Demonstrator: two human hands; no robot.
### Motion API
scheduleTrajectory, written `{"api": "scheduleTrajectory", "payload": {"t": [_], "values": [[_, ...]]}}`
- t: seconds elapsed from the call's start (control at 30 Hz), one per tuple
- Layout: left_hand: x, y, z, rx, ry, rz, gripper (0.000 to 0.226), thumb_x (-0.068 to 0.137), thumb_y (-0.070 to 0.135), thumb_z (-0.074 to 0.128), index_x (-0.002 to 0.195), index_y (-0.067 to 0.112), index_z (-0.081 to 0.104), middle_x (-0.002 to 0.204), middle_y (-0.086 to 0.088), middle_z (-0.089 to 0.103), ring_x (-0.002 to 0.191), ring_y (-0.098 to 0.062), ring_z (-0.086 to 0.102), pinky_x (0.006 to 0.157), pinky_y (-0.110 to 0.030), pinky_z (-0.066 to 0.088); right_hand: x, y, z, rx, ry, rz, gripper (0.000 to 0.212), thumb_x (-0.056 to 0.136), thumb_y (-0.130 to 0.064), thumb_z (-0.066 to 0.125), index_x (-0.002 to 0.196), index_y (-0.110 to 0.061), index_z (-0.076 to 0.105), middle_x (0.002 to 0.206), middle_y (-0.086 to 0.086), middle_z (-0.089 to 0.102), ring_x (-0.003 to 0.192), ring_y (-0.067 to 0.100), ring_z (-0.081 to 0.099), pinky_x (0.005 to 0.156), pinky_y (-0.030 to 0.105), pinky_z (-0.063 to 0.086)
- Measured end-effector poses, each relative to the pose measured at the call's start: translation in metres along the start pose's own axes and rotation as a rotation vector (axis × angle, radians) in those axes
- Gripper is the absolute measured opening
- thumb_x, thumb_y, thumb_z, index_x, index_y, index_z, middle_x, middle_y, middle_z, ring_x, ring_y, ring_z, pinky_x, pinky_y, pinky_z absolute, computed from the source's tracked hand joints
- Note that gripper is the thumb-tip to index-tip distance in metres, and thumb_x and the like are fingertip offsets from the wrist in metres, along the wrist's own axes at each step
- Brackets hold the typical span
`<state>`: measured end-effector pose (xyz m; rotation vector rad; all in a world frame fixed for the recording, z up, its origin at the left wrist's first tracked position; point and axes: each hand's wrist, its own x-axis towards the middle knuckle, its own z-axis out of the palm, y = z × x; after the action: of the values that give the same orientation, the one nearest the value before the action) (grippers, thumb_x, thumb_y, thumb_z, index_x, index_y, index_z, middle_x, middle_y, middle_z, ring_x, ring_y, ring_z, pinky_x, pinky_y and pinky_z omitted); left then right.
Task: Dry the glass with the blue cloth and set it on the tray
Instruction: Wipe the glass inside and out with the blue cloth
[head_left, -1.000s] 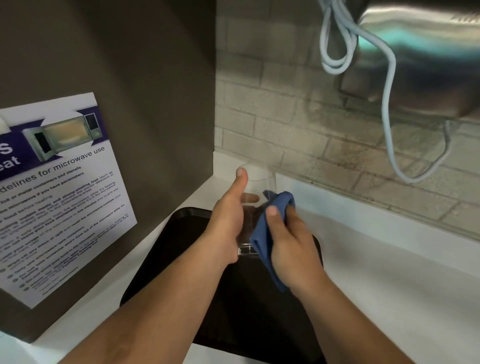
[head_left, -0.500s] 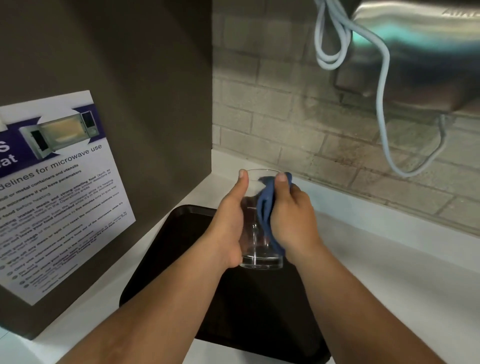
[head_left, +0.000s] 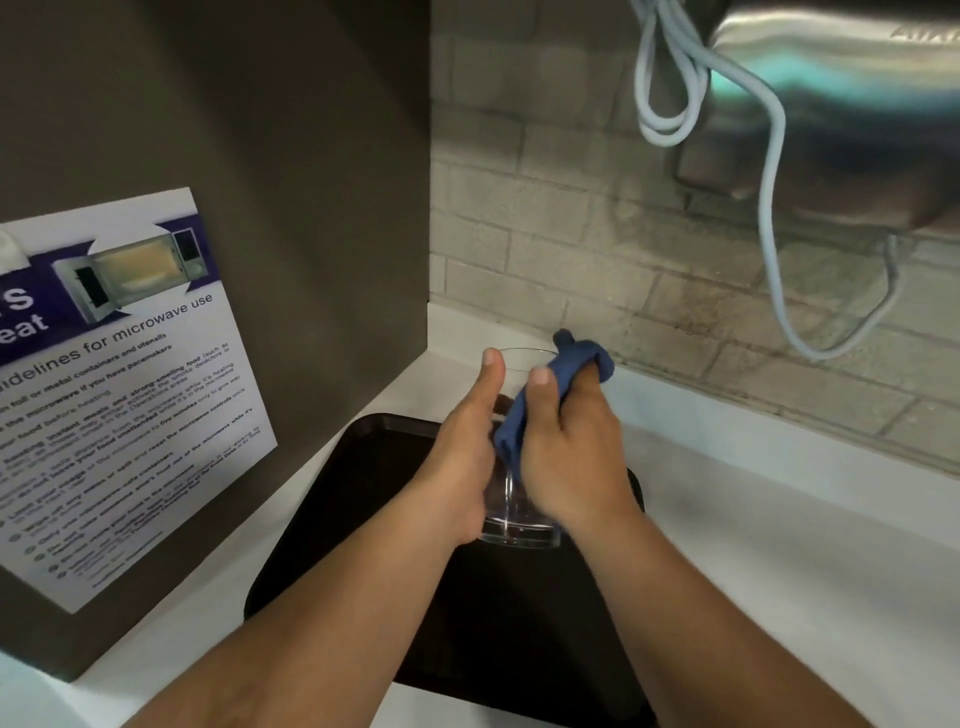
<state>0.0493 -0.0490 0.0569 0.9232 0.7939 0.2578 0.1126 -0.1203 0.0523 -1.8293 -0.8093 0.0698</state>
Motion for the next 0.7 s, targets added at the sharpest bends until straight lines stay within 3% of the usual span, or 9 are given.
{"api": "scheduleTrajectory", "payload": {"t": [0.1, 0.2, 0.27, 0.33, 0.4, 0.47, 0.57, 0.63, 0.7], "values": [[0.001, 0.003, -0.003, -0.065, -0.007, 0.032, 0.083, 0.083, 0.086, 0.053, 0.113, 0.013, 0.079, 0.104, -0.022, 0.083, 0.092, -0.038, 0.081, 0.085, -0.053, 0.065, 0.026, 0.003, -0.011, 0.227, -0.028, 0.221, 0.046, 0.1, -0.049, 0.029, 0.108, -0.021, 0.065, 0.08, -0.008, 0.067, 0.077, -0.001, 0.064, 0.072, 0.02, 0.044], [0.006, 0.011, -0.007, -0.061, 0.031, 0.044, 0.092, 0.085, 0.089, 0.046, 0.113, 0.008, 0.078, 0.104, -0.021, 0.083, 0.088, -0.033, 0.082, 0.077, -0.05, 0.067, 0.004, 0.004, -0.012, 0.29, -0.119, 0.311, 0.05, 0.098, -0.054, 0.03, 0.074, -0.033, 0.068, 0.06, -0.009, 0.068, 0.059, -0.003, 0.064, 0.063, 0.023, 0.043], [0.007, 0.015, -0.008, -0.055, 0.084, 0.02, 0.092, 0.085, 0.09, 0.044, 0.112, 0.008, 0.075, 0.106, -0.02, 0.083, 0.09, -0.034, 0.08, 0.069, -0.044, 0.064, -0.023, 0.006, -0.007, 0.132, -0.177, 0.199, 0.048, 0.093, -0.061, 0.025, 0.079, -0.034, 0.062, 0.063, -0.014, 0.068, 0.062, -0.005, 0.064, 0.056, 0.015, 0.043], [0.008, 0.013, -0.008, -0.024, 0.14, 0.026, 0.086, 0.088, 0.087, 0.042, 0.111, 0.009, 0.072, 0.114, -0.019, 0.077, 0.1, -0.034, 0.073, 0.072, -0.044, 0.057, -0.042, 0.007, -0.001, 0.019, -0.167, 0.049, 0.045, 0.087, -0.063, 0.023, 0.1, -0.031, 0.052, 0.073, -0.01, 0.066, 0.07, -0.002, 0.065, 0.056, 0.007, 0.045], [0.007, 0.007, -0.005, 0.018, 0.136, 0.066, 0.082, 0.091, 0.084, 0.042, 0.114, 0.011, 0.071, 0.115, -0.017, 0.076, 0.104, -0.033, 0.072, 0.084, -0.046, 0.058, -0.042, 0.004, 0.005, -0.066, -0.121, -0.056, 0.053, 0.09, -0.059, 0.025, 0.123, -0.021, 0.042, 0.099, -0.021, 0.058, 0.082, -0.011, 0.06, 0.065, -0.002, 0.041], [0.005, 0.001, -0.001, 0.007, 0.082, 0.067, 0.083, 0.088, 0.084, 0.047, 0.124, 0.013, 0.072, 0.119, -0.018, 0.078, 0.109, -0.034, 0.074, 0.098, -0.049, 0.058, -0.025, -0.001, 0.003, -0.073, -0.039, -0.061, 0.049, 0.097, -0.048, 0.032, 0.136, -0.017, 0.034, 0.11, -0.021, 0.051, 0.086, -0.02, 0.053, 0.065, -0.006, 0.035], [0.004, 0.003, 0.001, -0.061, 0.018, 0.02, 0.091, 0.083, 0.087, 0.052, 0.136, 0.015, 0.069, 0.129, -0.024, 0.075, 0.113, -0.041, 0.075, 0.097, -0.057, 0.06, 0.009, -0.004, -0.008, 0.101, -0.004, 0.14, 0.043, 0.098, -0.049, 0.034, 0.116, -0.019, 0.057, 0.092, -0.004, 0.068, 0.081, -0.001, 0.063, 0.072, 0.014, 0.045], [0.005, 0.005, 0.0, -0.124, -0.013, 0.0, 0.089, 0.081, 0.089, 0.05, 0.124, 0.016, 0.076, 0.11, -0.022, 0.082, 0.094, -0.041, 0.081, 0.077, -0.054, 0.067, 0.022, -0.002, -0.012, 0.233, -0.049, 0.281, 0.046, 0.099, -0.051, 0.032, 0.083, -0.028, 0.07, 0.067, -0.005, 0.072, 0.066, 0.003, 0.066, 0.068, 0.027, 0.046], [0.006, 0.002, 0.001, -0.168, -0.029, 0.004, 0.087, 0.08, 0.09, 0.05, 0.119, 0.017, 0.077, 0.1, -0.019, 0.084, 0.087, -0.039, 0.082, 0.072, -0.051, 0.067, 0.025, 0.0, -0.012, 0.256, -0.07, 0.29, 0.053, 0.099, -0.05, 0.033, 0.062, -0.039, 0.07, 0.055, -0.013, 0.068, 0.062, 0.002, 0.065, 0.067, 0.027, 0.043]]}}
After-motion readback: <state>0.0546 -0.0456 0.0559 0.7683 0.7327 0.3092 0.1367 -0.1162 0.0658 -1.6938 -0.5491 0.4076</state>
